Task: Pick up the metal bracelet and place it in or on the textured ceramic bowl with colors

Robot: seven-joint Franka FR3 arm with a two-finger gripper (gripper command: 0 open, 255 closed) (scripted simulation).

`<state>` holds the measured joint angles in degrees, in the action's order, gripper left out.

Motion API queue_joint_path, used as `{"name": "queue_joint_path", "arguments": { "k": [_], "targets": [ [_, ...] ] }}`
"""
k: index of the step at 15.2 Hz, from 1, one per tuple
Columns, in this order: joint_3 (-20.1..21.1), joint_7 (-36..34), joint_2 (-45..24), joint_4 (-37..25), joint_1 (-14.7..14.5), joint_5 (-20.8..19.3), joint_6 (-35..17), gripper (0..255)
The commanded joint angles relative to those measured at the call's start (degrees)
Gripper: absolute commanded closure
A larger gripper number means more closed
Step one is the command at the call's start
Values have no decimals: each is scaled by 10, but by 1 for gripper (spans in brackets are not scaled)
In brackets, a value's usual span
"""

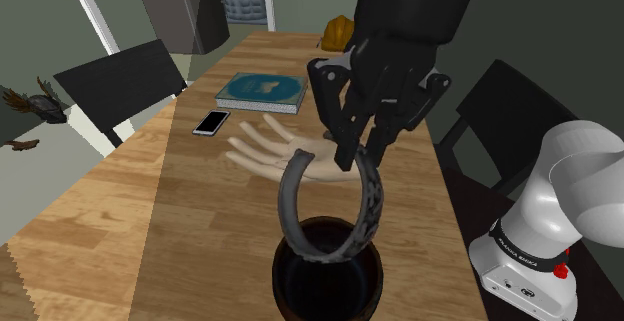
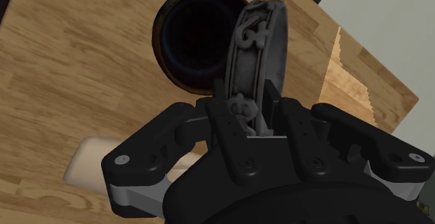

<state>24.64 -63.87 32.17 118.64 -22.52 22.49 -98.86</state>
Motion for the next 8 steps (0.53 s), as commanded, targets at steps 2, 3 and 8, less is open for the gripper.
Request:
{"name": "queue_joint_path", "arguments": {
  "k": [2,3,8],
  "targets": [
    [2,6,7,27,-2,4,-20,255],
    [3,7,8,36,-3,6,-27,255],
    [9,15,15,78,-6,14,-62,255]
  ]
}}
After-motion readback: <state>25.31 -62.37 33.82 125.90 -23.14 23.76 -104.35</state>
